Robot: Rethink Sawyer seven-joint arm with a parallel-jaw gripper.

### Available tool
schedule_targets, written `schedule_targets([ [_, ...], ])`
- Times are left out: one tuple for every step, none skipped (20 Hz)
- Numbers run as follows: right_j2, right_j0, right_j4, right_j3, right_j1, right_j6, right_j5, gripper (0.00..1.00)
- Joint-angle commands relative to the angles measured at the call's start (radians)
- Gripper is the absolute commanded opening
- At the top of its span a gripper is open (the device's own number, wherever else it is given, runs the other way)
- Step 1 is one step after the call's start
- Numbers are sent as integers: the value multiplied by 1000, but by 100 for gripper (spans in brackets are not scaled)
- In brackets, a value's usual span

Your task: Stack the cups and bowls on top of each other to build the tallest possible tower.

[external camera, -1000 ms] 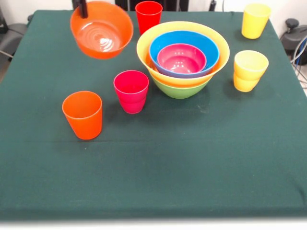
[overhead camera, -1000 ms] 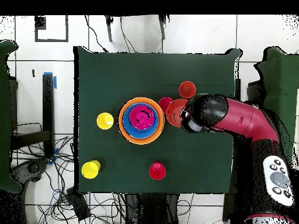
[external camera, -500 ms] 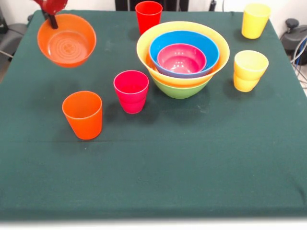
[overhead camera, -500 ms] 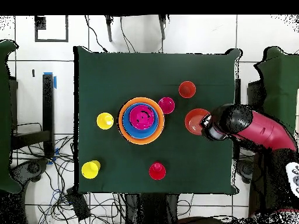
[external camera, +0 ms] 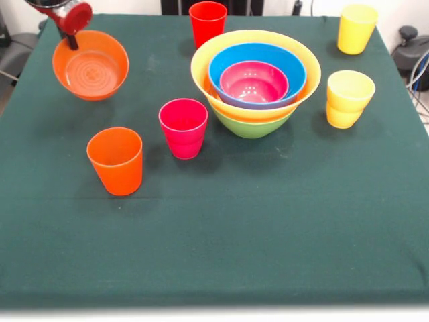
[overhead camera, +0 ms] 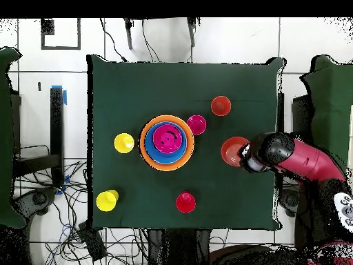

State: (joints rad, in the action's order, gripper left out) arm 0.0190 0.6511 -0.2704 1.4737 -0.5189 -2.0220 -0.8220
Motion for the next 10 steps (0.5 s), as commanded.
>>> schedule_targets([
  [51, -28, -91, 63, 48, 46, 125, 0],
  [51, -27, -92, 63, 51, 45, 130, 0],
  [51, -26, -93, 63, 51, 46, 131, 0],
  [49, -26, -92, 67, 50, 43, 131, 0],
  [47, -27, -93, 71, 49, 40, 139, 100],
  [43, -30, -96, 70, 49, 38, 143, 100],
  [40, -33, -99, 68, 49, 36, 147, 100],
  [37, -37, -102, 67, 50, 34, 150, 100],
  [36, -39, -102, 66, 51, 34, 150, 100],
  [36, -39, -100, 64, 52, 37, 150, 100],
])
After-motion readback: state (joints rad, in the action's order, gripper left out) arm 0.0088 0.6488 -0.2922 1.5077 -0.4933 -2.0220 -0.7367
